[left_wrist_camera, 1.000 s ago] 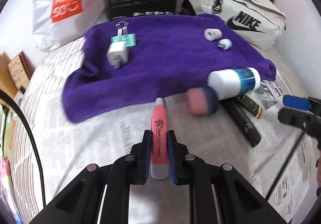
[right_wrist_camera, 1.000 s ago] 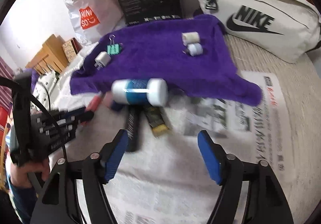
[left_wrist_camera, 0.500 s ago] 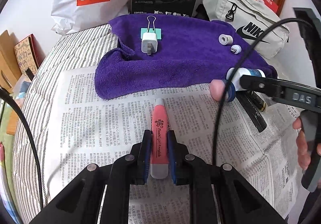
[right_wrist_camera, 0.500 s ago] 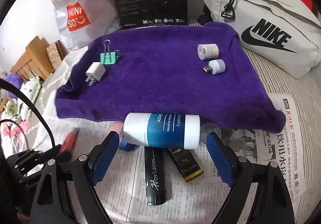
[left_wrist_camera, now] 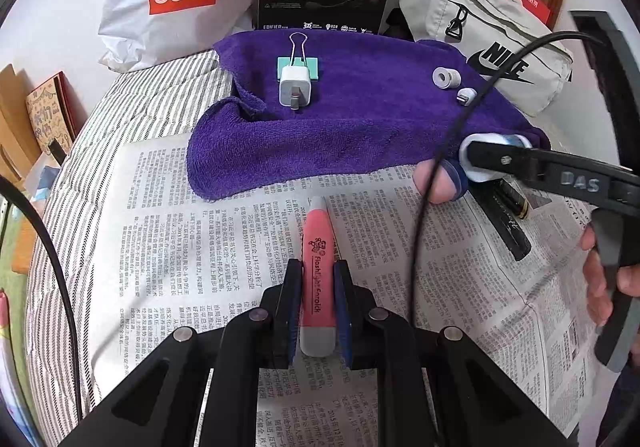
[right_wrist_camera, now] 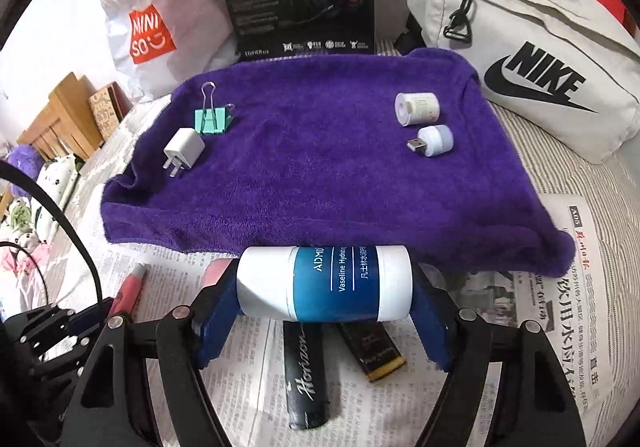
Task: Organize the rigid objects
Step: 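Carry the highlighter and Vaseline bottle up onto the purple towel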
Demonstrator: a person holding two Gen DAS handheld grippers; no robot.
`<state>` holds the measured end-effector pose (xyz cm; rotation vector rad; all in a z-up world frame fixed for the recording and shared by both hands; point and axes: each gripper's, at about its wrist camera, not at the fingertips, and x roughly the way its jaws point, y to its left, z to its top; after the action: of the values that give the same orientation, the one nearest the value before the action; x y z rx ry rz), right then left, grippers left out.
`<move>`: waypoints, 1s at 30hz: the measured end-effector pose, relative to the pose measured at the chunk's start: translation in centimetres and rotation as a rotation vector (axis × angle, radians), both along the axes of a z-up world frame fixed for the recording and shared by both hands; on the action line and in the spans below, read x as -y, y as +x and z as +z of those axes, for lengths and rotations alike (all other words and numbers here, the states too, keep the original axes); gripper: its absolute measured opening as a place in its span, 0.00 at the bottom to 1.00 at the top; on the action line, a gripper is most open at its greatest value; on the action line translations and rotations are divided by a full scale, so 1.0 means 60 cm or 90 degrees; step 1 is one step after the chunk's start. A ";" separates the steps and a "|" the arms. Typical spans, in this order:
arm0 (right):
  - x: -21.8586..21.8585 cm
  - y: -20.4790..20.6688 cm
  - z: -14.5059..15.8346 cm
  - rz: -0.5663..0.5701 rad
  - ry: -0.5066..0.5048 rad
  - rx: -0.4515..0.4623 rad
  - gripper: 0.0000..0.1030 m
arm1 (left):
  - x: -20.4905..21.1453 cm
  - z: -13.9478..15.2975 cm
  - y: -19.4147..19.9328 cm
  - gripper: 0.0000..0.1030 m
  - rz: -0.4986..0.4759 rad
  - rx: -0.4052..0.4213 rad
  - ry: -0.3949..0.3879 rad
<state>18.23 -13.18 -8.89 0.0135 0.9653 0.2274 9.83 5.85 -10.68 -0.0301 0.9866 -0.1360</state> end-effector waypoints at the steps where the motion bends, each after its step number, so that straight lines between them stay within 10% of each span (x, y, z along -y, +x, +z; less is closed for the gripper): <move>1: 0.003 -0.004 0.004 0.003 -0.001 0.003 0.75 | 0.000 0.000 0.000 0.15 0.001 0.000 -0.001; 30: 0.152 -0.095 -0.035 -0.009 -0.025 -0.030 0.75 | 0.014 -0.002 0.014 0.16 0.014 -0.005 0.044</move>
<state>12.55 -22.30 -11.01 -0.0101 1.0167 0.1962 10.66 5.00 -10.81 0.0222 0.9987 -0.0810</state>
